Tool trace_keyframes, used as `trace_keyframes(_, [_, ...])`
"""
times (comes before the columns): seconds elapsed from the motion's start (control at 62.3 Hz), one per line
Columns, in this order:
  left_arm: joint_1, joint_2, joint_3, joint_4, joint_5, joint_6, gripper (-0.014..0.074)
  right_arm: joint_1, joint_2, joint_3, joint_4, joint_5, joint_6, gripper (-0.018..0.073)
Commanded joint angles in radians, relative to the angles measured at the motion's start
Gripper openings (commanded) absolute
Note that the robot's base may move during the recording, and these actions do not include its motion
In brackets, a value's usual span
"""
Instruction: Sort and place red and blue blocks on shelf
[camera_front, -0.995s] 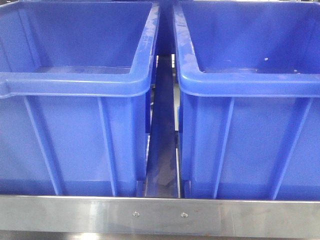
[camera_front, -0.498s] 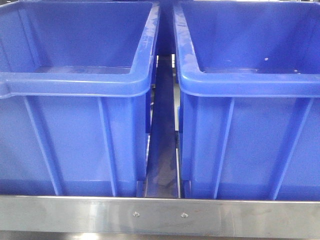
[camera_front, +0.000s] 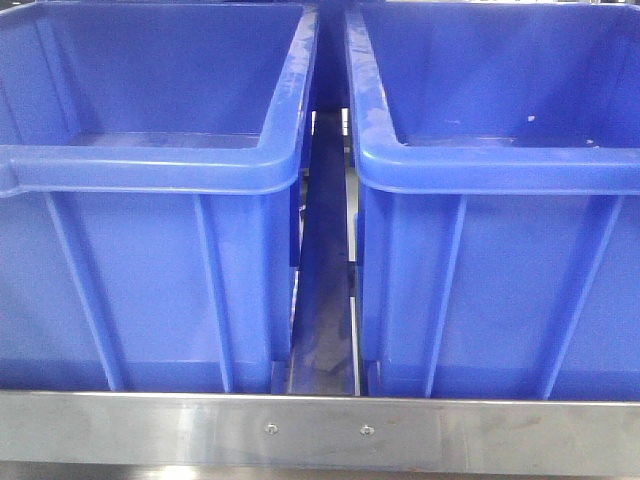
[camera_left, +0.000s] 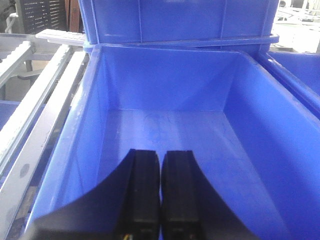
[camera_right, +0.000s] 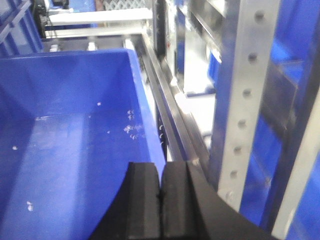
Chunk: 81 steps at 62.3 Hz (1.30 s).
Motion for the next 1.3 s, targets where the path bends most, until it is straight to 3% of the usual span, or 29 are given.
trace_keyframes(0.0, [0.001,0.009,-0.030,-0.011,-0.075,-0.012,0.0126,-0.033,0.014,0.011,0.075,-0.173,-0.155,0.0057])
trace_keyframes(0.144, [0.001,0.009,-0.030,-0.011,-0.075,-0.012,0.0126,-0.052,0.007,0.137,0.359,-0.381,-0.349,0.0057])
trace_keyframes(0.241, [0.001,0.009,-0.030,-0.011,-0.075,-0.012,0.0126,-0.052,-0.019,0.228,0.453,-0.510,-0.453,0.0057])
trace_keyframes(0.321, [0.001,0.009,-0.030,-0.011,-0.075,-0.012,0.0126,-0.054,-0.057,0.289,0.460,-0.560,-0.506,0.0057])
trace_keyframes(0.61, [0.001,0.009,-0.030,-0.011,-0.075,-0.012,0.0126,-0.151,-0.192,0.415,0.462,-0.592,-0.506,0.0057])
trace_keyframes(0.963, [0.001,0.009,-0.030,-0.011,-0.075,-0.012,0.0125,-0.152,-0.210,0.618,0.464,-0.911,-0.467,0.0057])
trace_keyframes(1.059, [0.001,0.009,-0.030,-0.011,-0.075,-0.012,0.0125,-0.152,-0.210,0.615,0.465,-0.880,-0.417,0.0057])
trace_keyframes(1.284, [0.001,0.009,-0.030,-0.011,-0.075,-0.012,0.0126,-0.152,-0.210,0.615,0.465,-0.825,-0.418,0.0057])
